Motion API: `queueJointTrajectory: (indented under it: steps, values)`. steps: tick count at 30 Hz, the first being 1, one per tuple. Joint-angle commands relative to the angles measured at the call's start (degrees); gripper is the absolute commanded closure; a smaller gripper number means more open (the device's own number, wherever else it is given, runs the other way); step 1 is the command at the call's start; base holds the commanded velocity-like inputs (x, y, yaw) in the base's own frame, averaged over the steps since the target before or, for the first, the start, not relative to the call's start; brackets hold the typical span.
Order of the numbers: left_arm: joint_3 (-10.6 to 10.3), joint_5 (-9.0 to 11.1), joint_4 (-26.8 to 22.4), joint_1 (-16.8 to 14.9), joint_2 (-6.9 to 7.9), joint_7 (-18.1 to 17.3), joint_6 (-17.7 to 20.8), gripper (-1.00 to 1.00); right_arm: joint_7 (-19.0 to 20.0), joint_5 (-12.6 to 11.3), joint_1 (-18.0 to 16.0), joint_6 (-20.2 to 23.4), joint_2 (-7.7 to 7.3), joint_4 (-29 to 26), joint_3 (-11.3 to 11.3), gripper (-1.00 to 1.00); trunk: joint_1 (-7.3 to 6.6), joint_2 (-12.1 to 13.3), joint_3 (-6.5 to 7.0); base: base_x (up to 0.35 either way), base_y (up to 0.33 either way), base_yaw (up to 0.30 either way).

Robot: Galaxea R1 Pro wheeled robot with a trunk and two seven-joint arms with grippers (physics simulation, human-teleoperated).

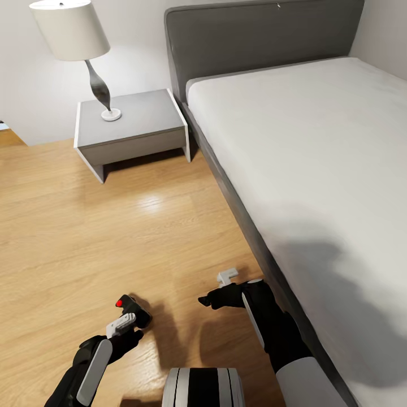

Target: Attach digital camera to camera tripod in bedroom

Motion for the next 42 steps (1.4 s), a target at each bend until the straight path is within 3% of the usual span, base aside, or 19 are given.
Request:
queueJointTrajectory:
  steps: [1, 17, 31, 35, 42]
  values:
    - [0.10, 0.61, -0.08, -0.02, -0.05, 0.46, 0.20, -1.00, 0.47, 0.61, -0.02, 0.15, 0.02, -0.06, -0.02, -1.00, -0.01, -0.02, -0.04, 0.000, 0.000, 0.000]
    - [0.04, 0.61, -1.23, -0.02, -0.06, 0.52, 0.26, -1.00, 0.35, 0.88, -0.02, -0.24, 0.02, -0.08, -0.09, -1.00, -0.01, -0.02, -0.04, 0.000, 0.000, 0.000]
    - [-0.02, 0.76, -1.85, -0.02, -0.24, 3.82, 0.13, -1.00, -4.22, 0.52, -0.02, -0.43, 0.02, -0.15, -0.46, -1.00, -0.01, -0.02, -0.04, 0.000, 0.000, 0.000]
    - [-0.05, 0.77, -1.89, -0.02, -0.70, 4.08, -0.02, -1.00, -4.47, 0.49, -0.02, -0.45, 0.02, -0.18, -0.39, -1.00, -0.01, -0.02, -0.04, 0.000, 0.000, 0.000]
    - [-0.13, 0.72, -1.92, -0.02, -2.72, 4.27, -0.50, -1.00, -4.60, 0.49, -0.02, -0.46, 0.02, -0.20, -0.34, -1.00, -0.01, -0.02, -0.04, 0.000, 0.000, 0.000]
